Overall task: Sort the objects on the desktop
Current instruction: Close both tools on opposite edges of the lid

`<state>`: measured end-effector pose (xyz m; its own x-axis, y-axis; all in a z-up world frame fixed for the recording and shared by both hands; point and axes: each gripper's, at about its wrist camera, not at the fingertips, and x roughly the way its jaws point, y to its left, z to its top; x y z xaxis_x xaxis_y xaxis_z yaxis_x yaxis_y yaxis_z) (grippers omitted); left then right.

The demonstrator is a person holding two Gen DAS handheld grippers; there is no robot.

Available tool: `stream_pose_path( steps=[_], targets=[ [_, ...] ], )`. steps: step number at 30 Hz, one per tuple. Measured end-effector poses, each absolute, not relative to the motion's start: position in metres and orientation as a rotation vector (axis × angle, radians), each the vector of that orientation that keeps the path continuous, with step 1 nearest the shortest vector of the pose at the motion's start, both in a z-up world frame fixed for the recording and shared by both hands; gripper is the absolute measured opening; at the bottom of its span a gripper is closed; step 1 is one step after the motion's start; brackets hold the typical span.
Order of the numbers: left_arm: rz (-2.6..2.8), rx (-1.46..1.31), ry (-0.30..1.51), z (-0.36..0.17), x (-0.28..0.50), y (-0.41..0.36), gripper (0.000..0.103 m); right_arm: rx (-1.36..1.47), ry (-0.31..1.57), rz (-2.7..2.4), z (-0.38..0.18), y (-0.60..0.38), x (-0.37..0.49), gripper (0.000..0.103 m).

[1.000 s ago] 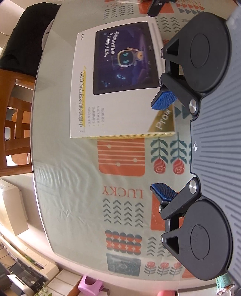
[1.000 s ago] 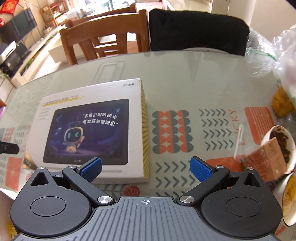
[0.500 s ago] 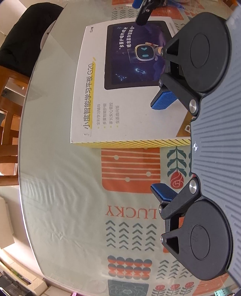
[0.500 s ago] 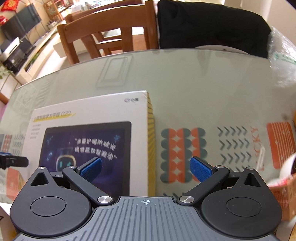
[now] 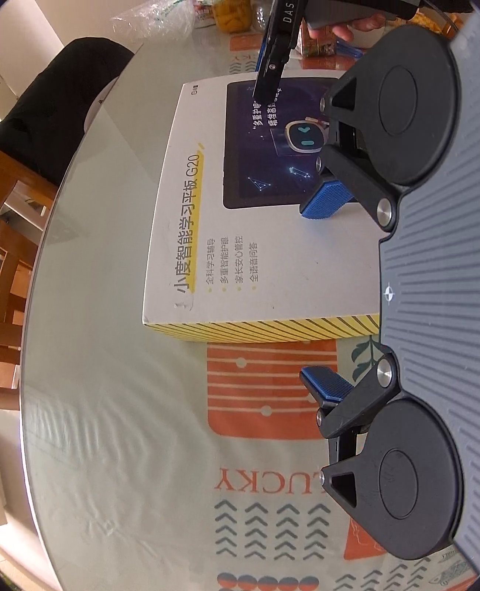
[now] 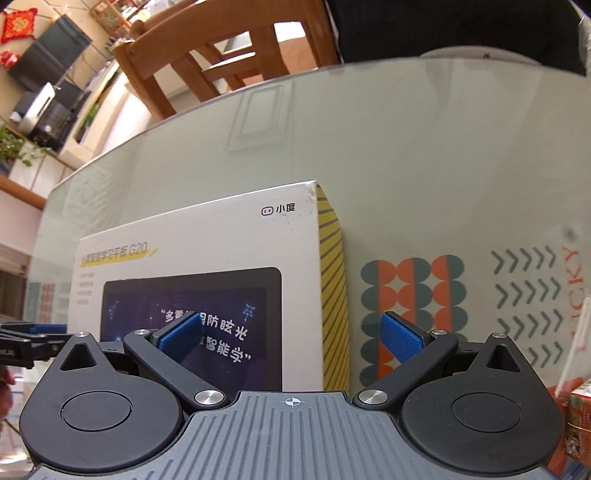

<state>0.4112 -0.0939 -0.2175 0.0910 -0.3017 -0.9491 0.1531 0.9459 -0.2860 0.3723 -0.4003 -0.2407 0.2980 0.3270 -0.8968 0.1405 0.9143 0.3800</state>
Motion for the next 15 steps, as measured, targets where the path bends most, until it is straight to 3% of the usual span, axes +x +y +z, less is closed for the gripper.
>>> stream_pose_path(
  steps=[15],
  targets=[
    [-0.464,-0.248,1.506,-0.238,0.429,-0.091,0.103,0.607,1.373,0.287,-0.269,-0.417,0.39,0.103]
  ],
)
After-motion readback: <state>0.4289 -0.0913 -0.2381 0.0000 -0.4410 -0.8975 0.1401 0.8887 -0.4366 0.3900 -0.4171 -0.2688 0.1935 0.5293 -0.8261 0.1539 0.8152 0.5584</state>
